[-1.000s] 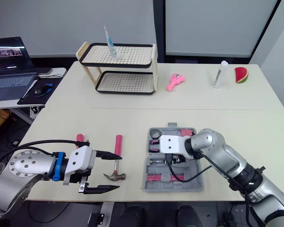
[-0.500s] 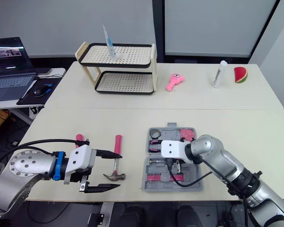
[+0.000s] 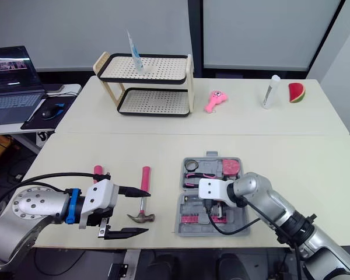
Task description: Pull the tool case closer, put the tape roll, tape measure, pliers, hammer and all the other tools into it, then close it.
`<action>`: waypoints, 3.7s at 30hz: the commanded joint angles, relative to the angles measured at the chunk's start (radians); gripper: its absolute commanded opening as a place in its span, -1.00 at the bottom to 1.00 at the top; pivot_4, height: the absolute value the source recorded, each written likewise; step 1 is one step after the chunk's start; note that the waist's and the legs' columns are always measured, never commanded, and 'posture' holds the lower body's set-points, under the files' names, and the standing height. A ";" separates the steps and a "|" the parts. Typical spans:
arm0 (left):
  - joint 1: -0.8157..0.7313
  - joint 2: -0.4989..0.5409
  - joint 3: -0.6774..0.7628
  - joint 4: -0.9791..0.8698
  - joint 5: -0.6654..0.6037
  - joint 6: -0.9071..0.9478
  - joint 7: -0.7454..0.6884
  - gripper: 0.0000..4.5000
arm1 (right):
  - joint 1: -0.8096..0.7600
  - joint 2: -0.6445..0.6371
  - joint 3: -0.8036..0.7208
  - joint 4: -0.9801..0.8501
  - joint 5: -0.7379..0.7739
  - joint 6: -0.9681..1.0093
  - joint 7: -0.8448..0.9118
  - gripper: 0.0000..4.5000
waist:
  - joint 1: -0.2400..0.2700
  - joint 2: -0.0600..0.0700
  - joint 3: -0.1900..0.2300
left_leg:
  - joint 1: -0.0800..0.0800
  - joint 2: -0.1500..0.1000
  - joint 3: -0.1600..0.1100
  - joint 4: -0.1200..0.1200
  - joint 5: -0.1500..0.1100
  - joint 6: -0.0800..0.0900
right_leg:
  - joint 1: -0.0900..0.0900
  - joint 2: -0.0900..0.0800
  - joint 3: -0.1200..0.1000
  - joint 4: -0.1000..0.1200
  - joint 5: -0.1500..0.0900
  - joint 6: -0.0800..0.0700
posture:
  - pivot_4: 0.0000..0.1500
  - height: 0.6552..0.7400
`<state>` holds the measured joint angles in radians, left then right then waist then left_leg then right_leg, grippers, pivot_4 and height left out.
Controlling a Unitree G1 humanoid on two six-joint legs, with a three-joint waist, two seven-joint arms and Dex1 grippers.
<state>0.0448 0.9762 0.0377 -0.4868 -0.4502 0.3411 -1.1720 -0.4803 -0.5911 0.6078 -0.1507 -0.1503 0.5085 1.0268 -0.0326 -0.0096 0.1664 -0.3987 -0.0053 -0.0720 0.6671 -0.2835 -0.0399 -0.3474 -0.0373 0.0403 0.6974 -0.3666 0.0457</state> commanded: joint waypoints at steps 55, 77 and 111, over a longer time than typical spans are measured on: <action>0.352 -0.474 0.738 0.459 -0.132 -0.015 0.602 1.00 | 0.535 -0.281 -0.928 -0.040 0.480 -0.308 -0.023 0.98 | 0.001 -0.006 -0.004 | 0.009 0.001 0.000 -0.002 0.000 0.000 | 0.014 -0.003 0.002 -0.007 0.000 0.000 | 1.00 0.74; 0.523 -0.549 0.561 0.021 -0.166 0.117 0.629 1.00 | 0.017 -0.429 -0.468 -0.271 0.569 -0.010 0.266 0.98 | 0.006 -0.007 -0.004 | 0.004 0.000 -0.003 -0.002 0.000 0.000 | 0.014 -0.007 -0.001 -0.015 0.001 -0.001 | 1.00 0.74; 0.050 -0.744 -0.027 -0.076 0.068 0.736 1.225 0.82 | 0.067 -0.441 -0.455 -0.237 0.529 -0.077 0.352 1.00 | 0.009 -0.008 -0.004 | 0.002 0.000 -0.003 -0.001 0.000 0.000 | 0.014 -0.002 -0.001 -0.015 0.001 0.000 | 1.00 0.74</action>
<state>0.0915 0.2370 0.0167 -0.5501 -0.3930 1.0639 0.0535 -0.4123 -1.0155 0.1782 -0.3779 0.3746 0.4452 1.3690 -0.0237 -0.0172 0.1621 -0.3964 -0.0057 -0.0749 0.6665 -0.2836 -0.0401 -0.3335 -0.0394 0.0392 0.6820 -0.3657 0.0453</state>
